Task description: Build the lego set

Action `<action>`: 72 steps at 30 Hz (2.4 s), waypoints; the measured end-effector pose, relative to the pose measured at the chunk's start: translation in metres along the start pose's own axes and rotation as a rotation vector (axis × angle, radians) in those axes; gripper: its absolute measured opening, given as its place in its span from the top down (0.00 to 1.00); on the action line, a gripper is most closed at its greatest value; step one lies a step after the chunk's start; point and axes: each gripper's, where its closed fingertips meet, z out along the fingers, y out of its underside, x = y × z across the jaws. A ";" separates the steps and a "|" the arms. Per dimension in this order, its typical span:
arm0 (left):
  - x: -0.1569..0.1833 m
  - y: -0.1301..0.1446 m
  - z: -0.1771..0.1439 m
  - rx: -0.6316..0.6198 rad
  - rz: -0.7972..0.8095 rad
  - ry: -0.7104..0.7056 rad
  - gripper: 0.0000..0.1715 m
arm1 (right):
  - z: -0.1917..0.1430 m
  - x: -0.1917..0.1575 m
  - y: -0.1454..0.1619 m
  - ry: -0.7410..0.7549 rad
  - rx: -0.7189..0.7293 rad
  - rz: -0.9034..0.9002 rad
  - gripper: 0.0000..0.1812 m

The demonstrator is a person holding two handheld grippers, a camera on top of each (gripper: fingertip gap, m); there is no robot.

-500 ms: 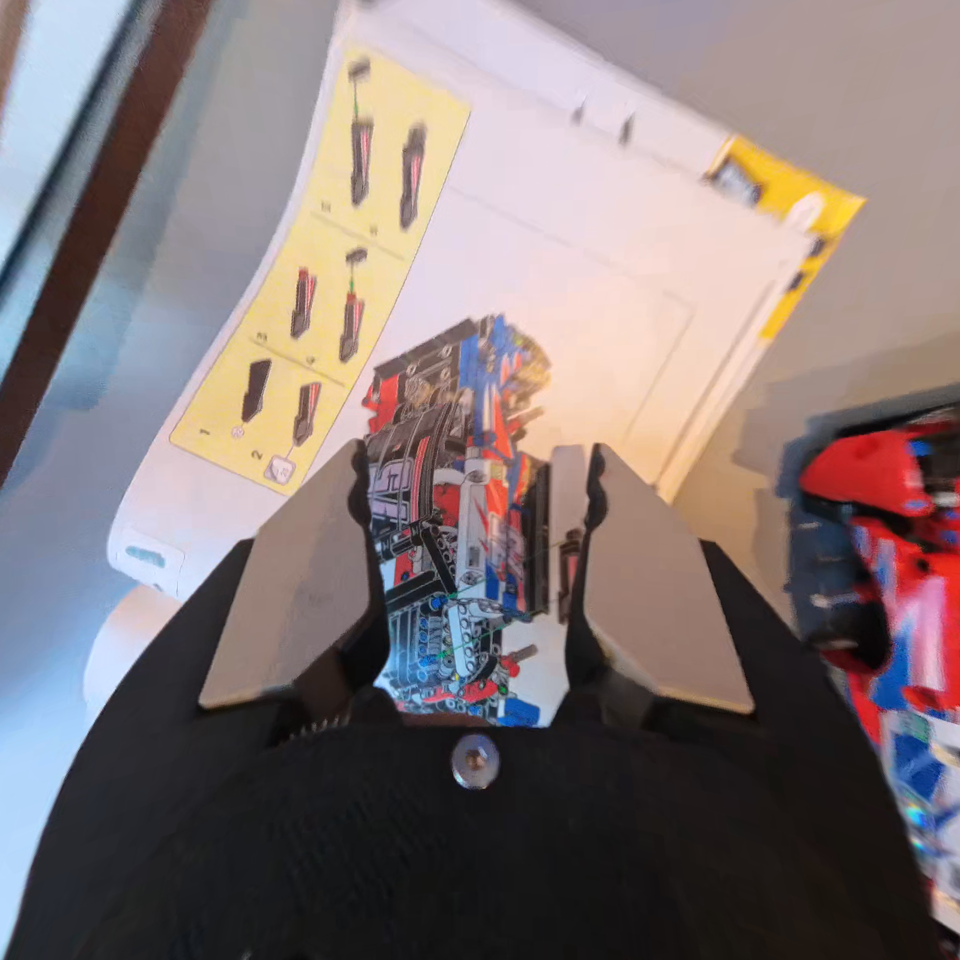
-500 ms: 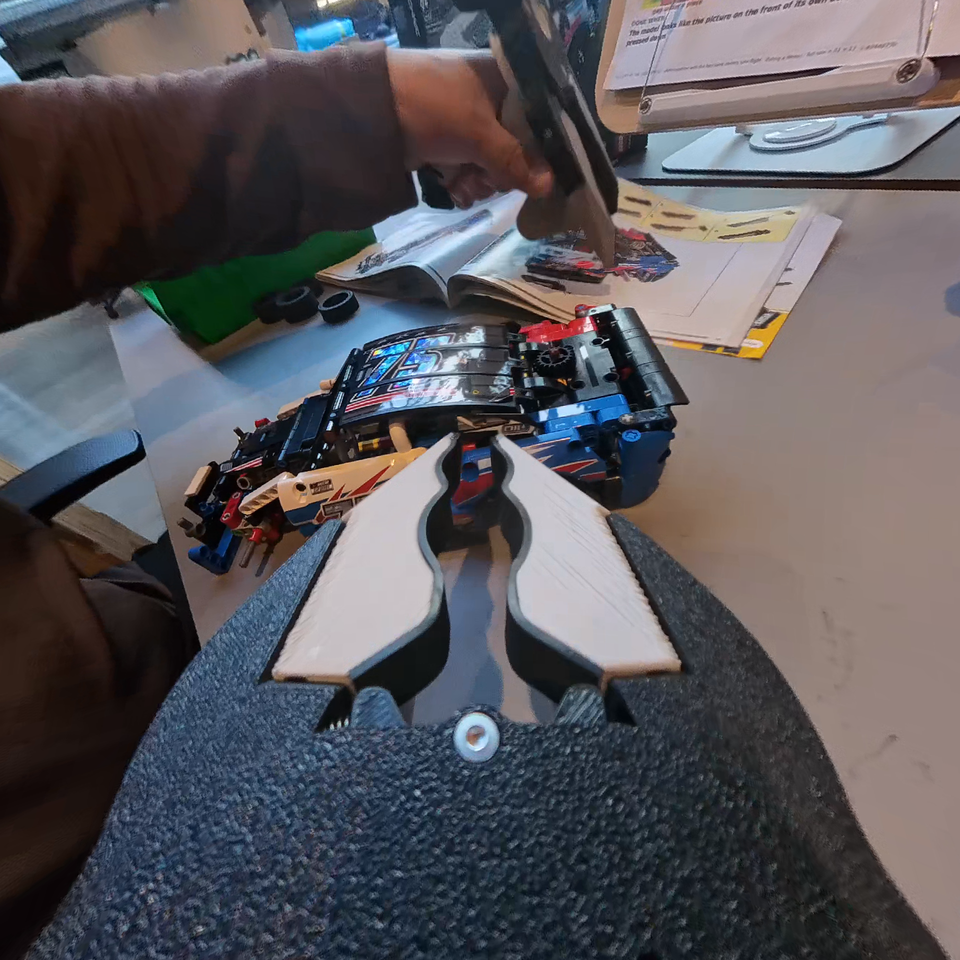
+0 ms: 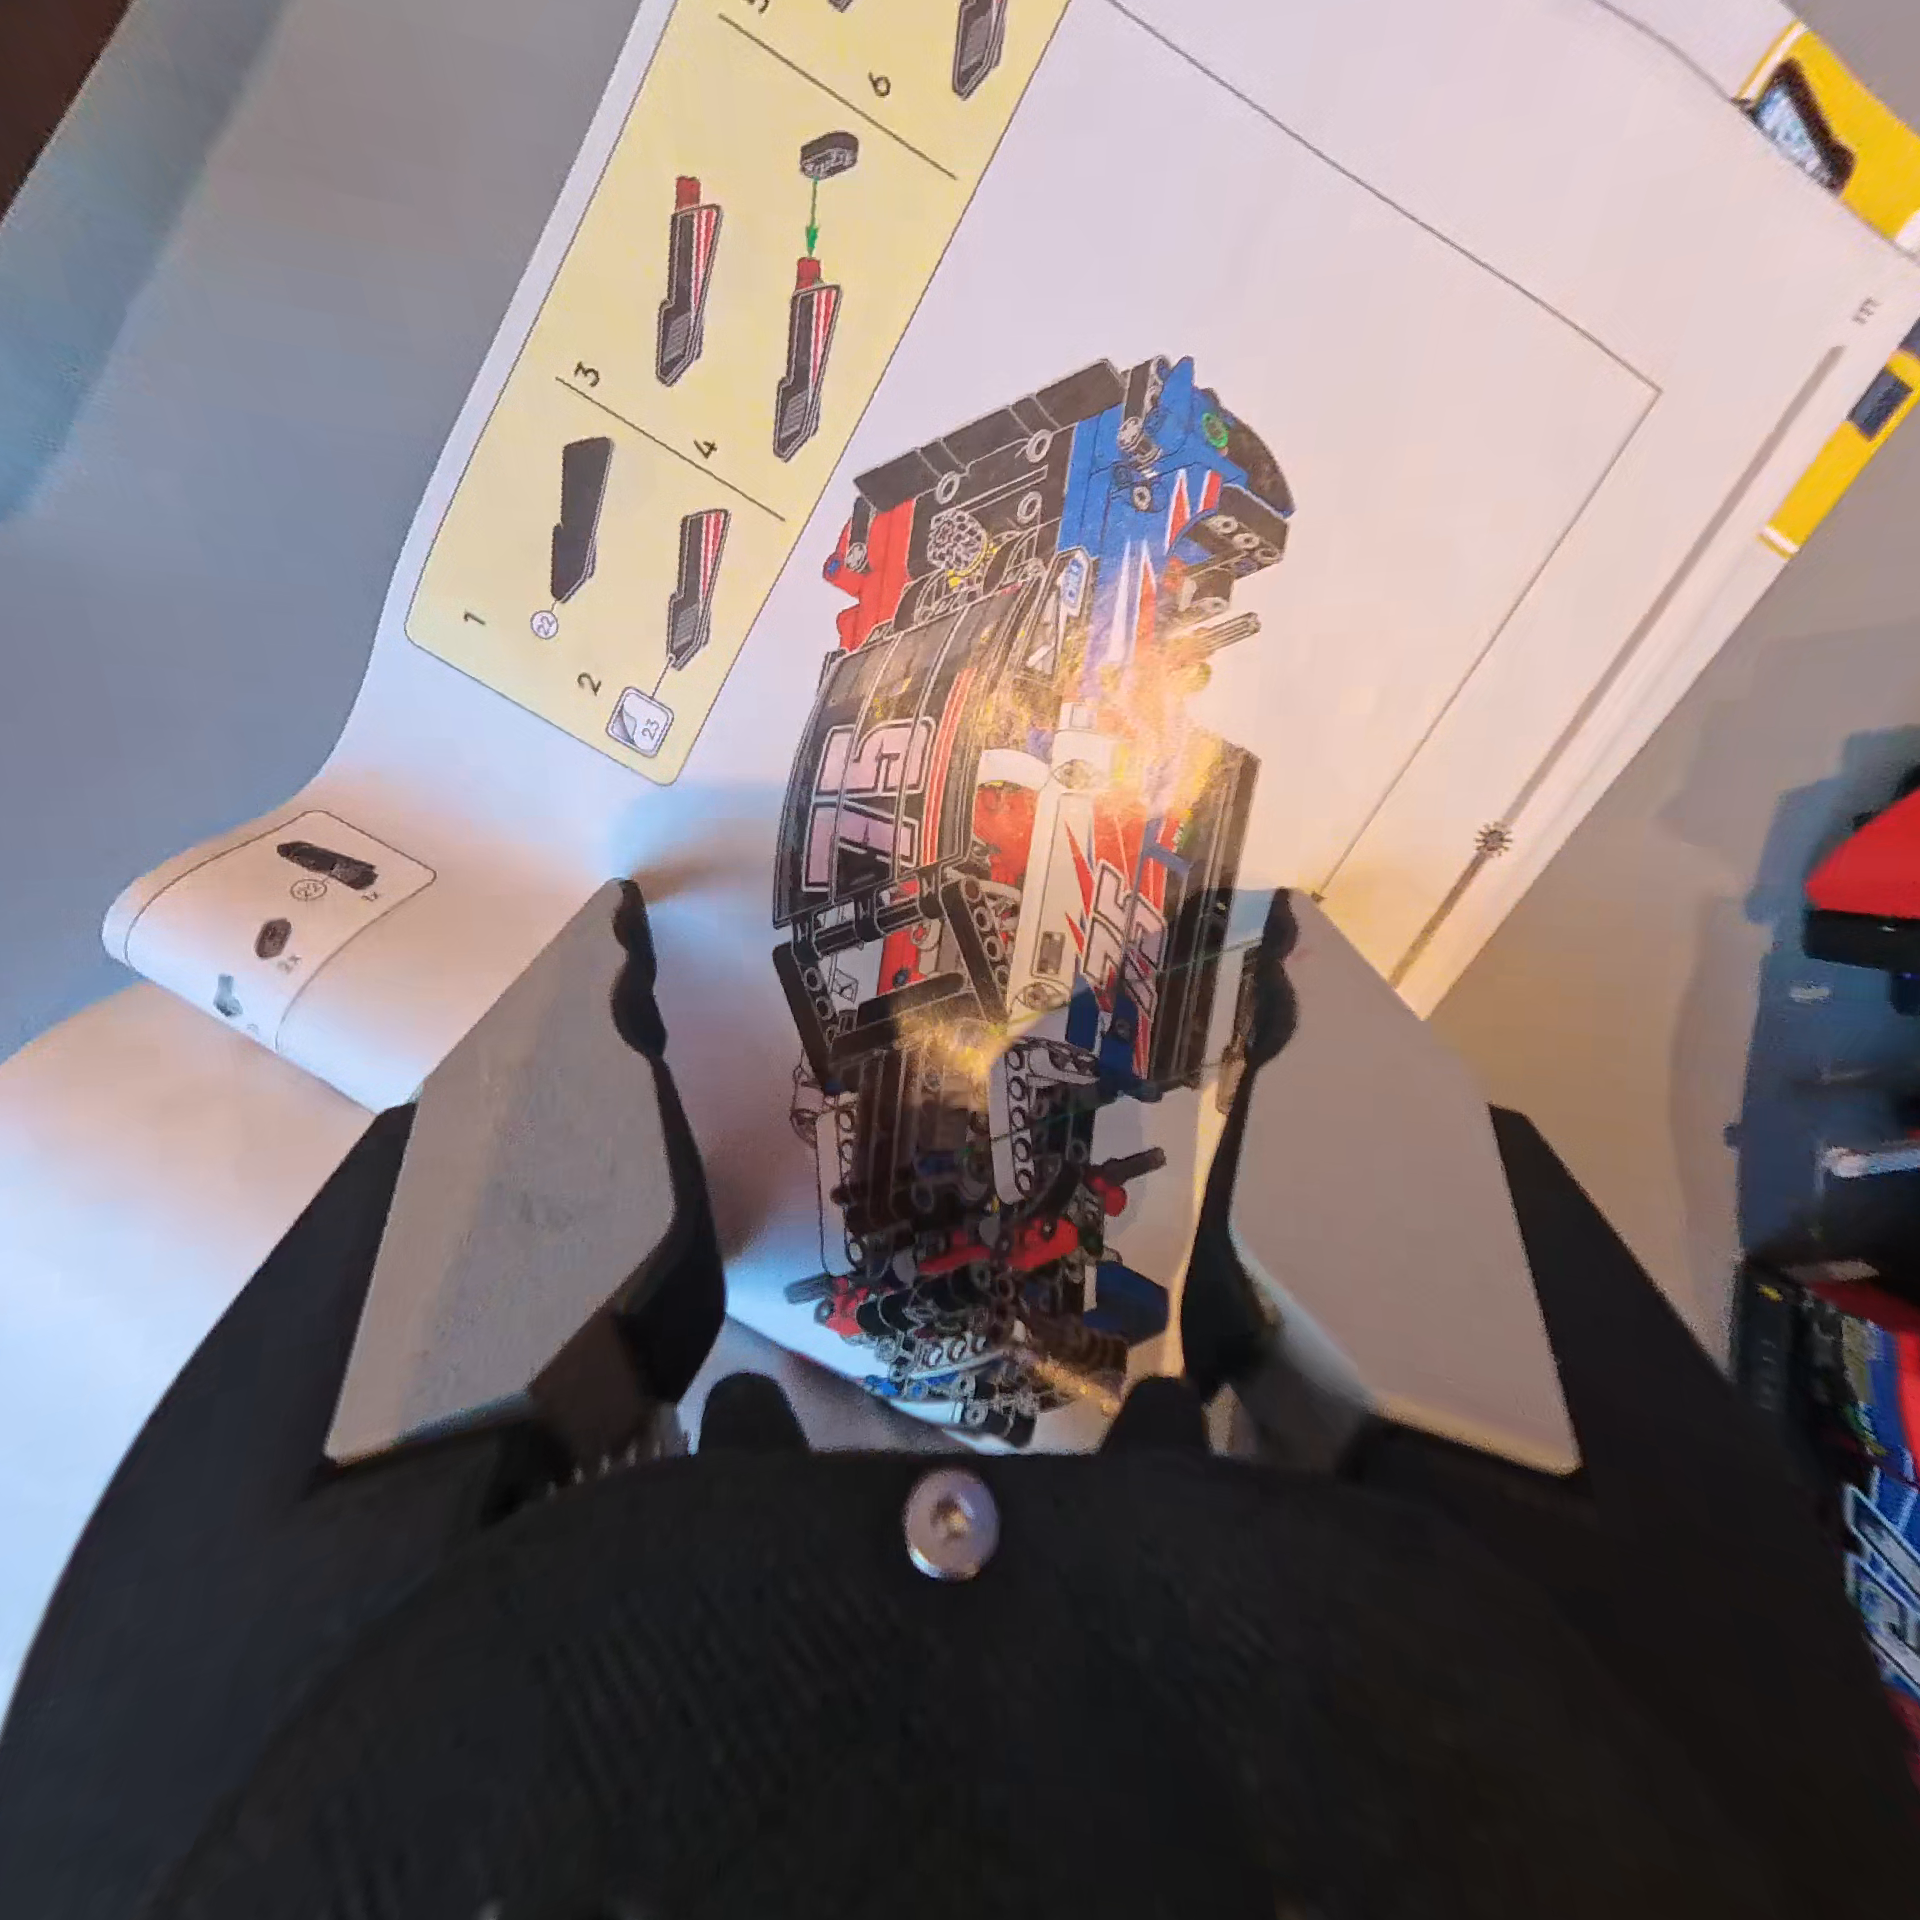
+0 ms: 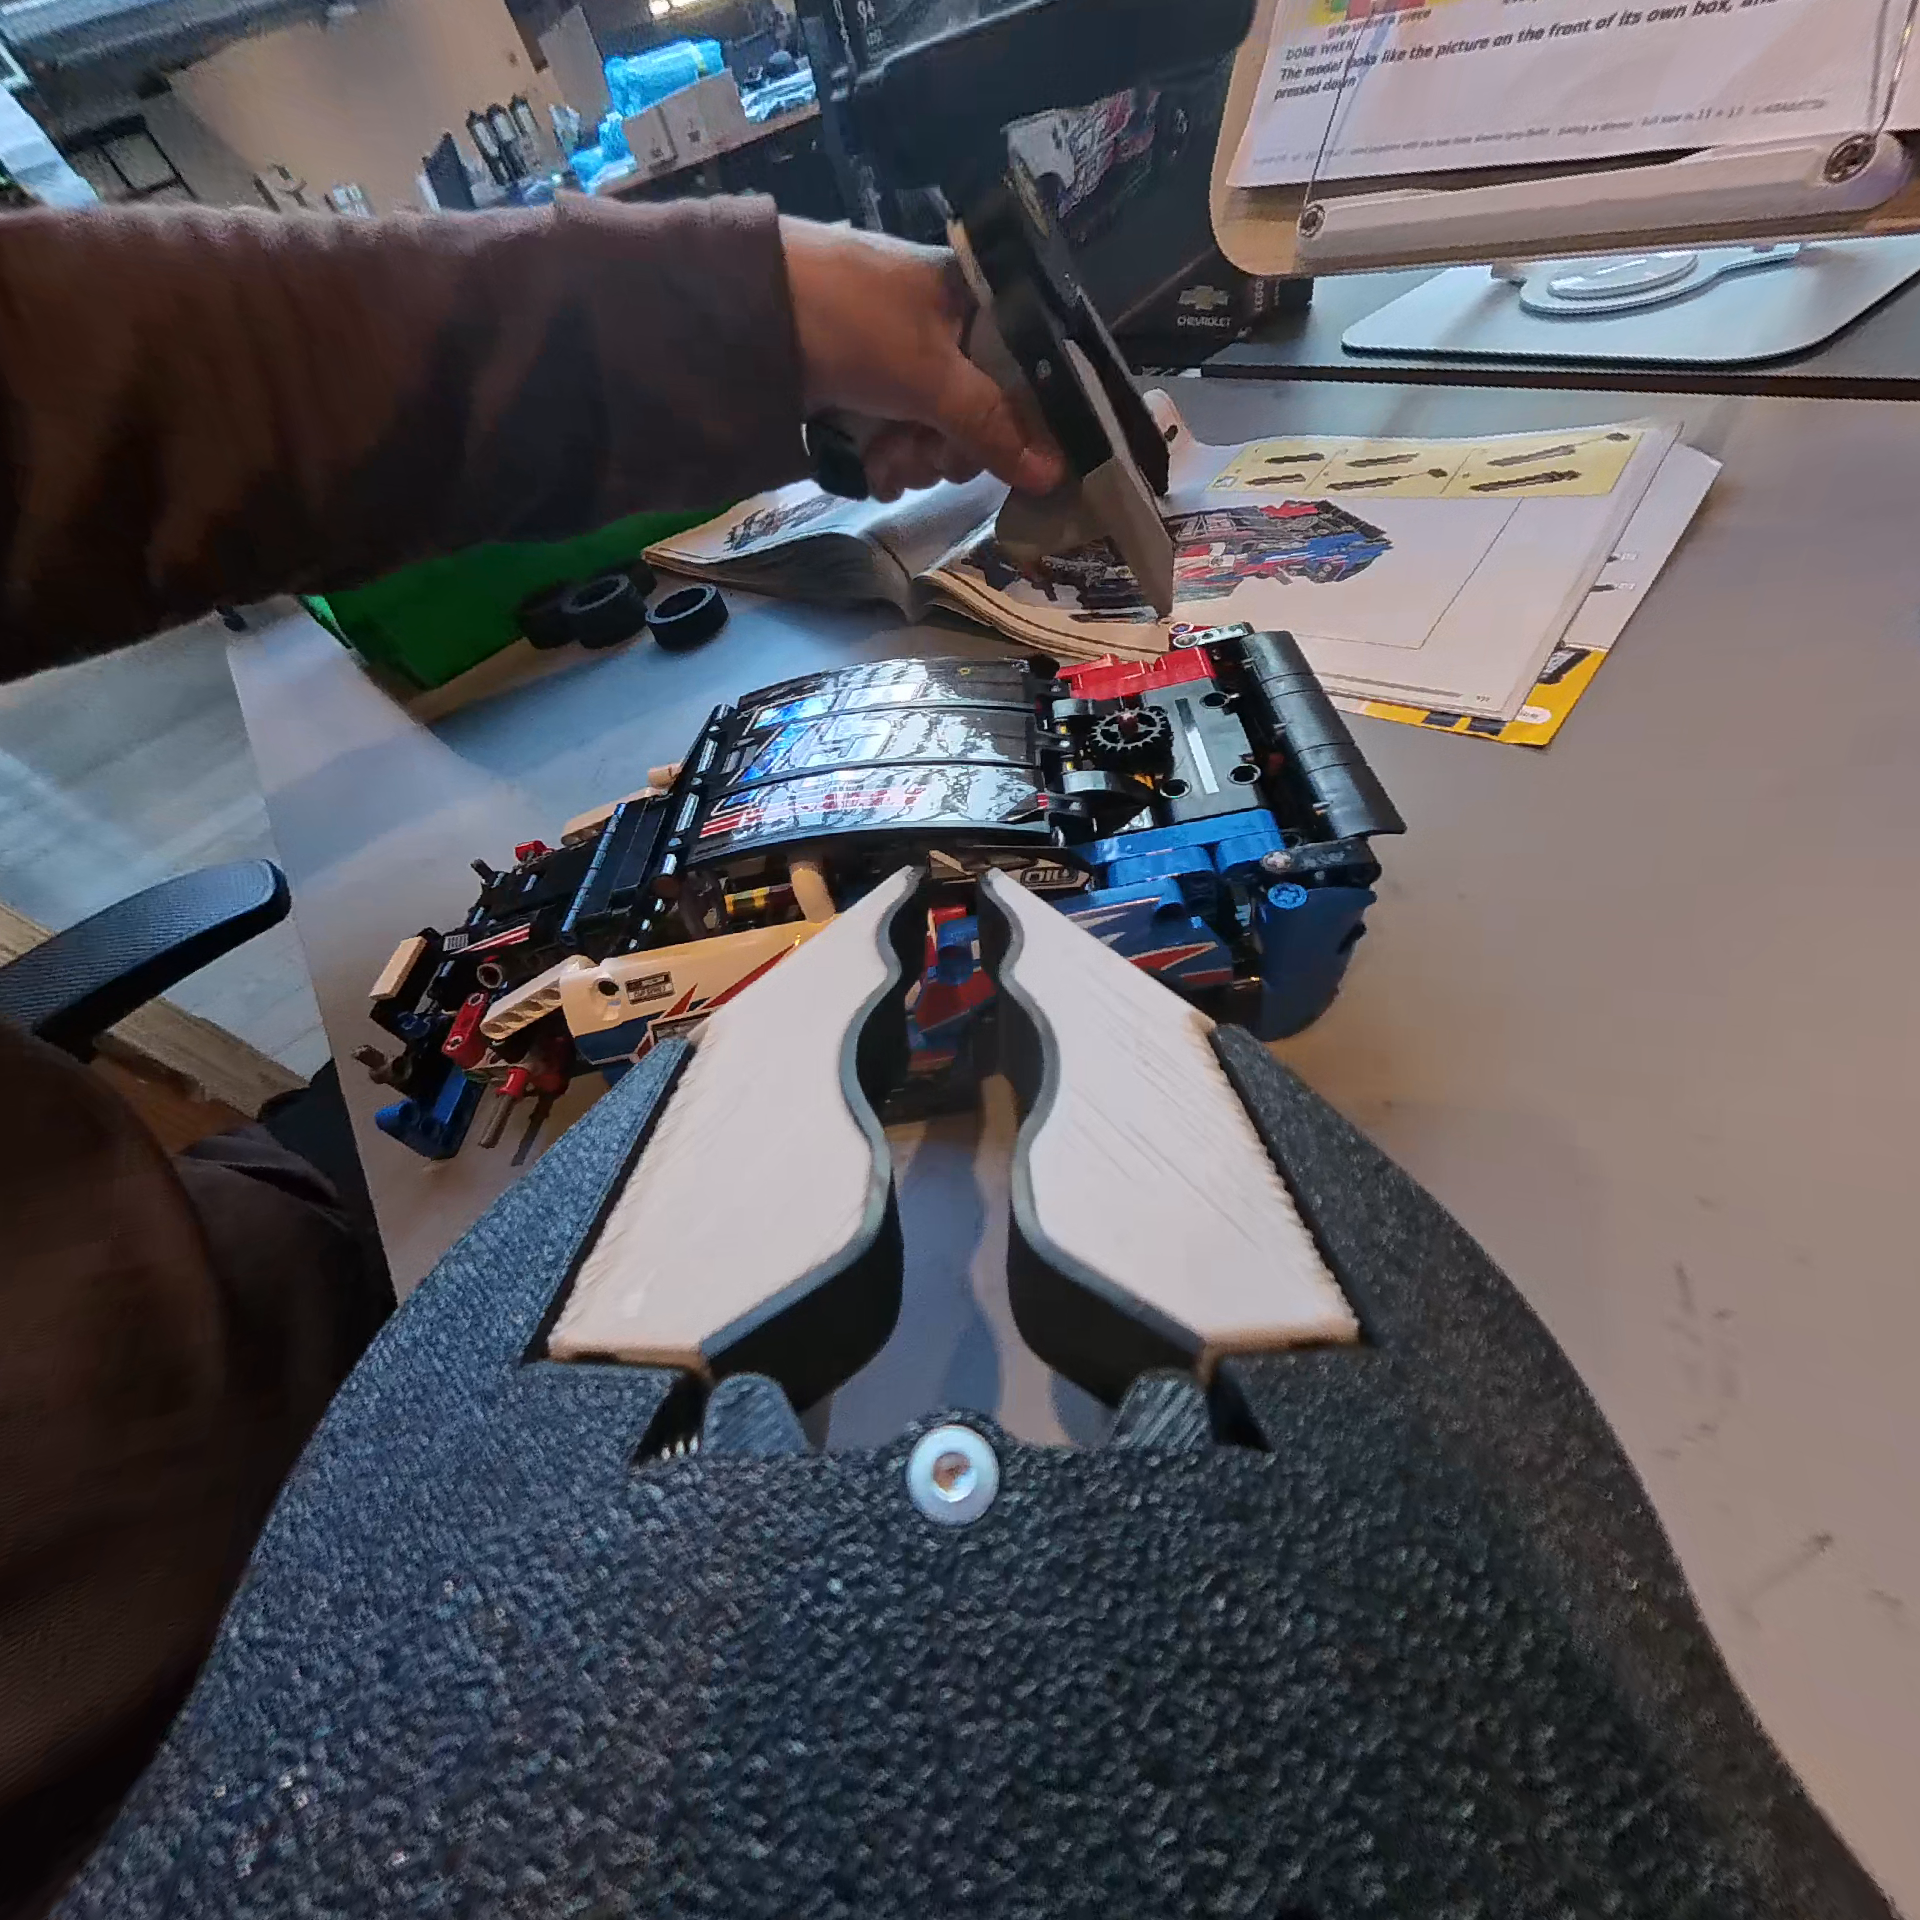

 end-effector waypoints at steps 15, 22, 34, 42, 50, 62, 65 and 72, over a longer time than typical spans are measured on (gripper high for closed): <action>-0.015 -0.001 -0.008 0.087 0.005 -0.046 1.00 | -0.006 0.001 0.000 0.011 0.018 0.017 0.95; -0.015 0.000 -0.008 0.089 0.027 -0.061 1.00 | -0.004 0.031 -0.048 0.154 -0.020 -0.190 0.91; -0.015 0.000 -0.008 0.140 0.023 -0.012 1.00 | 0.191 0.064 -0.020 0.102 -0.874 -0.814 0.72; -0.015 -0.001 -0.008 0.175 0.020 0.010 1.00 | 0.209 0.068 -0.011 0.100 -0.869 -0.910 0.87; -0.017 -0.019 -0.031 0.384 -0.090 0.058 1.00 | 0.212 0.067 -0.020 0.157 -0.811 -1.007 1.00; 0.036 0.023 -0.095 0.641 0.064 -0.092 0.61 | 0.214 0.028 -0.067 0.162 -0.579 -0.990 1.00; 0.035 0.028 -0.088 0.607 0.111 -0.179 0.55 | 0.217 0.013 -0.080 0.162 -0.535 -1.000 0.99; 0.004 0.042 -0.104 0.676 0.027 -0.340 1.00 | 0.225 -0.029 -0.099 0.122 -0.460 -0.995 0.98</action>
